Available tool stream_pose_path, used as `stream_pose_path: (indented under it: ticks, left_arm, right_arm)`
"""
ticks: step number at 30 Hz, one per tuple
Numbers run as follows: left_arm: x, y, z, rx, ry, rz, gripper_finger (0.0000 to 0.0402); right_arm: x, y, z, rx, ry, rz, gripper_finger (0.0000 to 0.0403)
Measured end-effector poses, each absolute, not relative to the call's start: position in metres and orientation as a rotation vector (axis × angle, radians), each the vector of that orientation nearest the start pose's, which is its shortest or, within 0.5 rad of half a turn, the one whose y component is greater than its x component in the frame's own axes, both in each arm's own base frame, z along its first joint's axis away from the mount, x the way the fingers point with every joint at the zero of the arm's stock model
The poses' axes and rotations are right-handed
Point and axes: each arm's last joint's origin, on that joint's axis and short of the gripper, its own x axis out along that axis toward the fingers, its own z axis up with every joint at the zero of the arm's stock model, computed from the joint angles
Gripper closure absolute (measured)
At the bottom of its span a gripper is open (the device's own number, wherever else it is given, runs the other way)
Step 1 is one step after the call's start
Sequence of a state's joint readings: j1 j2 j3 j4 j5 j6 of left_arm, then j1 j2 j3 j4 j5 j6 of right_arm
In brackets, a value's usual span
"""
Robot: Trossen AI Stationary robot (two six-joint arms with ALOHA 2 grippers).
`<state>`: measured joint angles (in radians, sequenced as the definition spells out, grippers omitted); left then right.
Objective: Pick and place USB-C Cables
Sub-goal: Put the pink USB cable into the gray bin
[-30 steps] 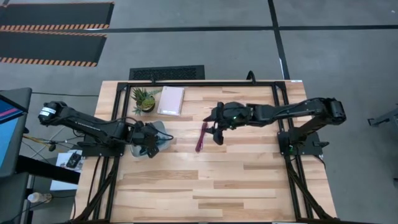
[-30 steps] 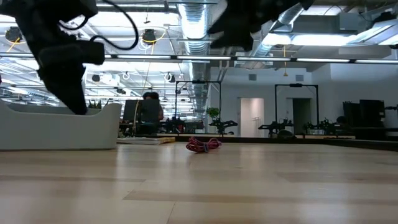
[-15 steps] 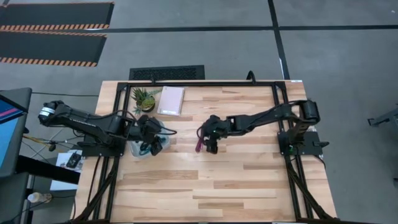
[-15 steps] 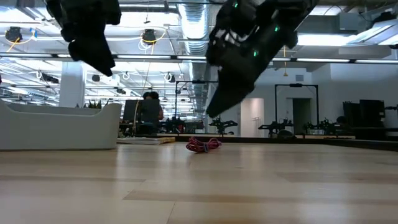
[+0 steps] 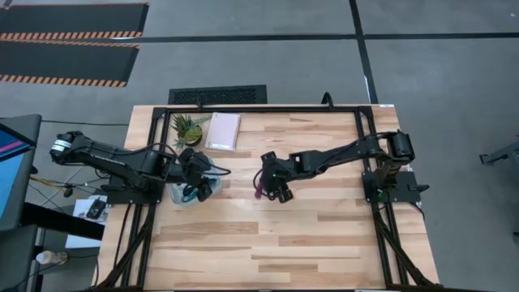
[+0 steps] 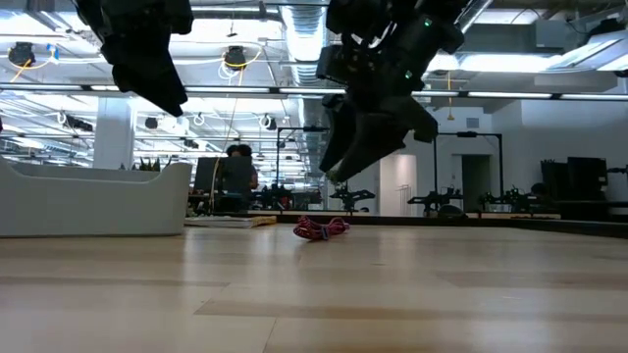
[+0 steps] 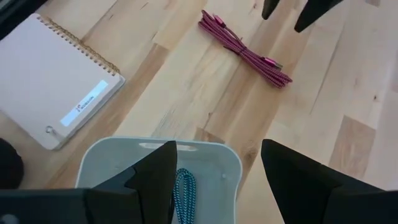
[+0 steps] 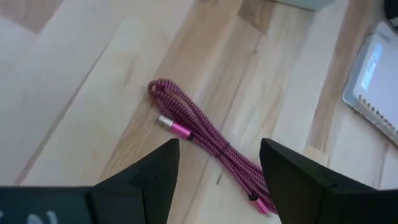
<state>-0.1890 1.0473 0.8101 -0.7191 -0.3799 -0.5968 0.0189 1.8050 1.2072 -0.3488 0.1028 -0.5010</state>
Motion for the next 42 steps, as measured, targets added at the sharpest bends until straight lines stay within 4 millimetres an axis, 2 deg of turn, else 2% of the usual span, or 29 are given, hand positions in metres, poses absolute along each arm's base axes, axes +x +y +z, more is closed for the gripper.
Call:
stream_pose_path:
  ticks: [7, 15, 18, 23, 29, 37, 42]
  left_arm:
    - [0.193, -0.026, 0.256, -0.284, 0.828, 0.439, 0.0180]
    - [0.193, -0.026, 0.256, -0.280, 0.827, 0.441, 0.0180]
    - [0.193, -0.026, 0.256, -0.272, 0.827, 0.441, 0.0180]
    - [0.193, -0.026, 0.256, -0.270, 0.826, 0.444, 0.0180]
    - [0.193, -0.025, 0.255, -0.263, 0.827, 0.454, 0.0180]
    - [0.193, -0.025, 0.255, -0.256, 0.822, 0.464, 0.0180]
    - [0.193, -0.025, 0.255, -0.254, 0.821, 0.467, 0.0180]
  right_arm:
    - [0.372, -0.008, 0.193, -0.622, 0.968, 0.219, 0.0155]
    - [0.375, -0.019, 0.195, -0.616, 0.941, 0.209, 0.0155]
    - [0.379, -0.018, 0.185, -0.608, 0.955, 0.224, 0.0155]
    - [0.393, -0.015, 0.155, -0.611, 1.040, 0.237, 0.0155]
    - [0.413, -0.015, 0.152, -0.634, 1.091, 0.247, 0.0155]
    - [0.415, -0.027, 0.147, -0.497, 1.186, 0.331, 0.0156]
    - [0.411, -0.032, 0.144, -0.407, 1.207, 0.324, 0.0183]
